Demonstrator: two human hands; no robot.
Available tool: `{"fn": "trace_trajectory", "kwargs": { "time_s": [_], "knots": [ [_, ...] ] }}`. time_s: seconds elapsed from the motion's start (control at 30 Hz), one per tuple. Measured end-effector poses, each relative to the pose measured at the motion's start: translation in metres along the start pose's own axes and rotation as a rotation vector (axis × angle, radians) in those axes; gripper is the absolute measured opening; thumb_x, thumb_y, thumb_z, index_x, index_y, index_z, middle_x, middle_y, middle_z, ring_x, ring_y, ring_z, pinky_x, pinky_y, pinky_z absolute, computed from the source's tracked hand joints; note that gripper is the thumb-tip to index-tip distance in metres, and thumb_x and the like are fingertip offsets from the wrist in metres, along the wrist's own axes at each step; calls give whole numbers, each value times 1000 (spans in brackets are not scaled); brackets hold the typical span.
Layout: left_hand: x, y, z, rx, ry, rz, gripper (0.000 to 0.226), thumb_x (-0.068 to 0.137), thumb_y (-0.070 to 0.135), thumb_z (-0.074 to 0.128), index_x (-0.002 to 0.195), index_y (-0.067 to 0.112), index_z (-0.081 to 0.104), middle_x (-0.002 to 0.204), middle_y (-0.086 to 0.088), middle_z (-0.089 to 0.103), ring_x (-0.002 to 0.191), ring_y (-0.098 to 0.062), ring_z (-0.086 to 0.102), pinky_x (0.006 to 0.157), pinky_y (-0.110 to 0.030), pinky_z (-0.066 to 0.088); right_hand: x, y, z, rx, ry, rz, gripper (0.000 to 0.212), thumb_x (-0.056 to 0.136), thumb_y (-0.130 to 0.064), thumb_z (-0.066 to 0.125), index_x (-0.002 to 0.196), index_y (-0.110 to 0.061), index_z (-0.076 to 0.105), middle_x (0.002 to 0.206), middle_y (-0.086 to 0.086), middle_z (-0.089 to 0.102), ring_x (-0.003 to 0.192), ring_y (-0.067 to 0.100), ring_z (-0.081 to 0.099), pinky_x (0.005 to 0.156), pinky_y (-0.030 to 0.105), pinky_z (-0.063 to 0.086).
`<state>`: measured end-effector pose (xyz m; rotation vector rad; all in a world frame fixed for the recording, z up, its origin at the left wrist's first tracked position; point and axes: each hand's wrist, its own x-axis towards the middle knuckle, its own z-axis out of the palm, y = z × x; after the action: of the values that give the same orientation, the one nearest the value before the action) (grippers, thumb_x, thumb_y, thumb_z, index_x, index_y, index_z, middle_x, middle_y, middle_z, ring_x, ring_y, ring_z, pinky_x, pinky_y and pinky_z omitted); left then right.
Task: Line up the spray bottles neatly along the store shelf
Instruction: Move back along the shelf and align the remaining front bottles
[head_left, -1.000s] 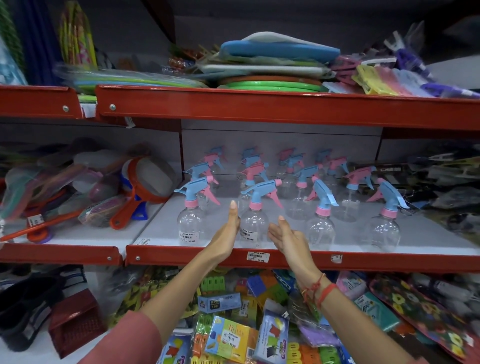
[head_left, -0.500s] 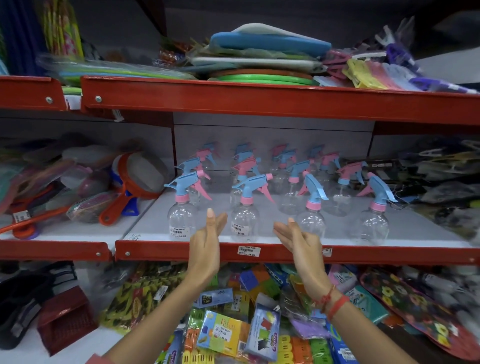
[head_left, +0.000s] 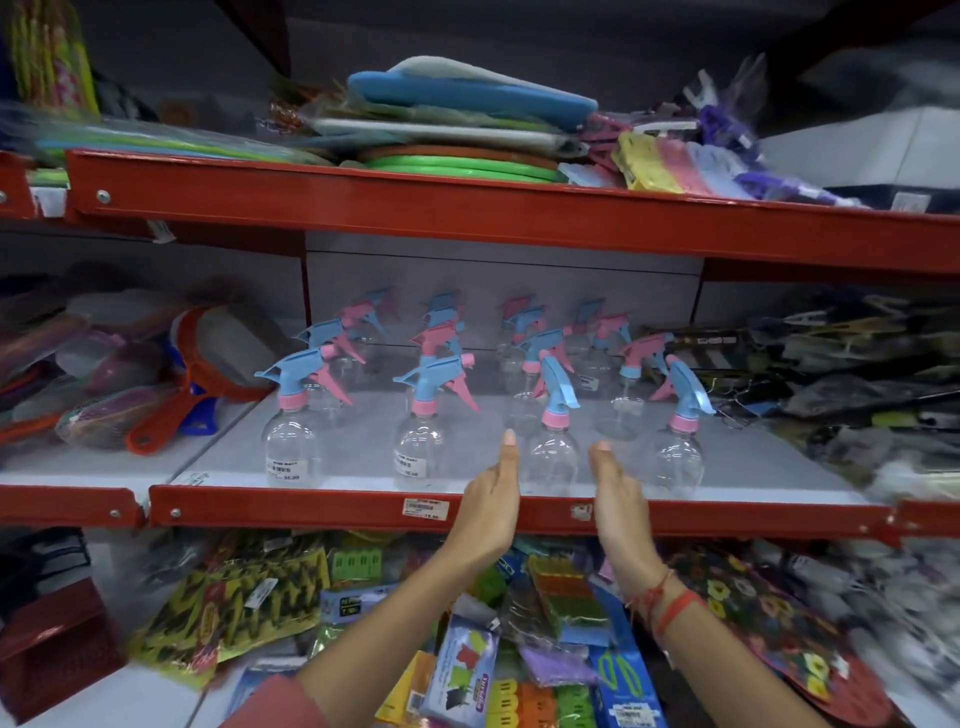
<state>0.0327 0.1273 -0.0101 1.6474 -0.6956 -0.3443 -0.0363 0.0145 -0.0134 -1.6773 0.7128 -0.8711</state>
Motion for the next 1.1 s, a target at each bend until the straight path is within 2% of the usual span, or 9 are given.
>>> {"fn": "trace_trajectory", "kwargs": {
  "time_s": [0.1,0.23,0.43,0.5,0.6,0.7,0.8,0.93,1.1],
  "knots": [
    [3,8,8,12,-33,-27,68,84,72,7,114,32,54,109,9,49,90,2,45,86,-23,30,-3,-4,6,-49,-113,12,71,89,-65,22,130,-17,56,135,10,58,122,28,53,105,49,41],
    [17,12,9,18,-29,-88,86,85,71,4,140,19,42,135,0,51,118,-9,44,96,-24,24,-2,1,4,-16,-80,4,74,93,-57,27,116,8,53,122,26,59,114,35,56,96,57,44],
    [34,14,9,-25,-57,-122,103,70,86,3,148,23,27,156,-1,28,144,-18,25,118,-40,14,-2,11,-1,55,-74,-13,80,89,-63,30,113,10,52,113,25,65,110,34,60,95,57,45],
    [36,13,8,-17,-83,-109,106,68,87,2,149,22,24,158,-1,23,145,-16,22,119,-41,12,5,11,-5,85,-54,-6,72,92,-57,29,116,4,60,106,10,71,97,26,67,87,40,52],
    [31,14,6,43,-46,-120,94,77,78,-1,149,22,23,157,-1,25,145,-18,22,115,-37,12,19,9,-11,82,-86,11,63,95,-53,27,126,-7,57,117,6,64,86,11,62,67,17,44],
    [20,14,5,62,8,-117,83,84,71,1,141,25,40,136,3,51,124,-12,45,98,-29,27,32,6,-12,25,-151,48,71,94,-57,24,133,-2,48,138,13,53,121,26,54,90,27,43],
    [14,15,10,54,-7,-103,71,81,73,1,100,33,56,93,18,54,83,6,45,76,-18,30,37,2,-9,22,-238,44,72,92,-61,21,139,-12,44,135,0,51,120,18,50,93,25,38],
    [27,10,13,56,-9,-138,104,71,85,1,144,20,39,148,-4,44,132,-16,42,108,-34,26,34,5,-7,42,-235,50,69,92,-61,22,135,-14,49,142,8,50,127,22,51,67,15,43],
    [36,11,13,-11,-43,-171,106,67,88,2,148,25,28,157,0,27,144,-19,24,117,-41,12,30,12,-10,60,-177,21,69,92,-60,23,133,-13,52,139,2,54,120,17,56,68,13,44]
  ]
}}
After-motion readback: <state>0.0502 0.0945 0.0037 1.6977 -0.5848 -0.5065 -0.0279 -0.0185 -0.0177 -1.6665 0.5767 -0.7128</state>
